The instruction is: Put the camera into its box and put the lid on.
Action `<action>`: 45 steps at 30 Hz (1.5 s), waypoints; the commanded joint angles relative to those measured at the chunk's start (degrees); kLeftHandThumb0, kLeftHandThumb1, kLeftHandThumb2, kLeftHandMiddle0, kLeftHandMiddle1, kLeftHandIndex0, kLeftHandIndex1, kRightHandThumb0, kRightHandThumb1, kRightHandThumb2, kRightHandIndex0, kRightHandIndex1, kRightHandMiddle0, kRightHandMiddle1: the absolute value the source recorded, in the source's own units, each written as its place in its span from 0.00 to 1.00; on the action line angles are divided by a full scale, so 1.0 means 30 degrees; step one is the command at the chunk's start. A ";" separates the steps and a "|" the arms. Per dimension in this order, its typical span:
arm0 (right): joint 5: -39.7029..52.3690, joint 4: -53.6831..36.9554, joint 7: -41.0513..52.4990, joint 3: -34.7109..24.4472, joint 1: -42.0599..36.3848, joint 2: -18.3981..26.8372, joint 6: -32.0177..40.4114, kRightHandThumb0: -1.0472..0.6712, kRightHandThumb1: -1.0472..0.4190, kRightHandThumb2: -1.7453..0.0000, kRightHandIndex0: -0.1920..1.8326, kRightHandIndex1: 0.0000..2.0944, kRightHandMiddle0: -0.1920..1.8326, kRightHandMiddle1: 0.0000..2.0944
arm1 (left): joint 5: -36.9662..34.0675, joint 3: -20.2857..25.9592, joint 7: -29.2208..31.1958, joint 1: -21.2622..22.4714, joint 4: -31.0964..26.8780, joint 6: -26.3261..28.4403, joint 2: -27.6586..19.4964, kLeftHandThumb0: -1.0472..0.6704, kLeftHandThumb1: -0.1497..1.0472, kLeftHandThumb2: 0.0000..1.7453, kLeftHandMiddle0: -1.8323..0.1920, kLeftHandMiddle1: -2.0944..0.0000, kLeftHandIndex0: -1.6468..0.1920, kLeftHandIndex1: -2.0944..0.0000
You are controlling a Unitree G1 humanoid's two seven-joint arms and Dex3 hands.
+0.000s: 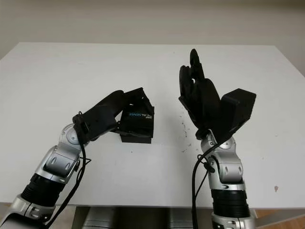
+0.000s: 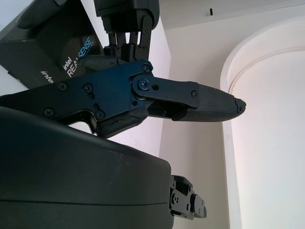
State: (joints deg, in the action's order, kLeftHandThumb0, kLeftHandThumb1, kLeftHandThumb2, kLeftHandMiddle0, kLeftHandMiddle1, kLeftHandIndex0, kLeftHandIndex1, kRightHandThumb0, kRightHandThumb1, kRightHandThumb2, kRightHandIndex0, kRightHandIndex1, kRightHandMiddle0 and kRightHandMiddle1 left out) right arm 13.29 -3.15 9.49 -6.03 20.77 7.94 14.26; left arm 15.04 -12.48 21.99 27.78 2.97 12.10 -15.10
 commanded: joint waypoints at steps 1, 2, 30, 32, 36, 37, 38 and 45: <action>-0.0081 -0.0192 0.0102 0.0137 0.0033 -0.0015 -0.0148 0.16 0.00 0.69 0.00 0.00 0.00 0.00 | -0.0235 -0.0106 0.0251 0.0120 -0.0308 0.0157 0.0051 0.55 0.91 0.03 0.71 0.22 0.75 0.21; -0.0085 -0.0210 0.0111 0.0139 0.0028 -0.0011 -0.0130 0.16 0.00 0.68 0.00 0.00 0.00 0.00 | -0.0242 -0.0107 0.0260 0.0114 -0.0328 0.0206 0.0031 0.55 0.91 0.03 0.71 0.22 0.75 0.21; 0.0196 -0.0398 0.0388 0.0068 -0.0185 0.0041 -0.0032 0.17 0.00 0.69 0.00 0.00 0.00 0.00 | 0.5575 -0.2276 -0.1766 -0.1597 -0.1221 -0.3046 -0.2356 0.41 1.00 0.07 0.85 0.97 0.84 0.91; 0.0142 -0.0341 0.0327 0.0089 -0.0185 -0.0010 -0.0135 0.17 0.00 0.69 0.00 0.00 0.00 0.00 | 0.5746 -0.2328 -0.1848 -0.1680 -0.1280 -0.3326 -0.2347 0.39 1.00 0.09 0.87 0.98 0.85 0.94; 0.0160 -0.0395 0.0202 0.0100 -0.0185 -0.0053 -0.0003 0.17 0.00 0.69 0.00 0.00 0.00 0.00 | 0.5767 -0.2247 -0.2036 -0.1771 -0.1072 -0.3762 -0.2220 0.38 1.00 0.11 0.88 0.98 0.86 0.96; 0.0160 -0.0422 0.0198 0.0104 -0.0190 -0.0037 0.0019 0.17 0.00 0.69 0.00 0.00 0.00 0.00 | 0.5763 -0.2221 -0.2015 -0.1791 -0.1053 -0.3736 -0.2191 0.38 1.00 0.11 0.88 0.98 0.86 0.96; 0.0127 -0.0432 0.0245 0.0130 -0.0203 0.0015 -0.0018 0.17 0.00 0.69 0.00 0.00 0.00 0.00 | 0.5767 -0.2204 -0.2043 -0.1812 -0.1013 -0.3749 -0.2172 0.38 1.00 0.11 0.88 0.98 0.86 0.96; 0.0200 -0.0319 0.0228 0.0088 -0.0210 -0.0090 -0.0129 0.17 0.00 0.69 0.00 0.00 0.00 0.00 | 0.5640 -0.2140 -0.2107 -0.1877 -0.0567 -0.3943 -0.2174 0.38 1.00 0.11 0.86 0.97 0.86 0.97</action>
State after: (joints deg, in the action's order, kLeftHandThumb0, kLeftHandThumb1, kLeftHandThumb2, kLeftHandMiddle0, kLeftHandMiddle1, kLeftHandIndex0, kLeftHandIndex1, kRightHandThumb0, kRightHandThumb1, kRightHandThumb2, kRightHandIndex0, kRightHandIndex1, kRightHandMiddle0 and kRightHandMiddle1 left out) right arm 13.70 -3.16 10.22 -5.49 20.24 7.94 14.26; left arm 32.14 -19.19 16.08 22.54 0.86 0.71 -21.80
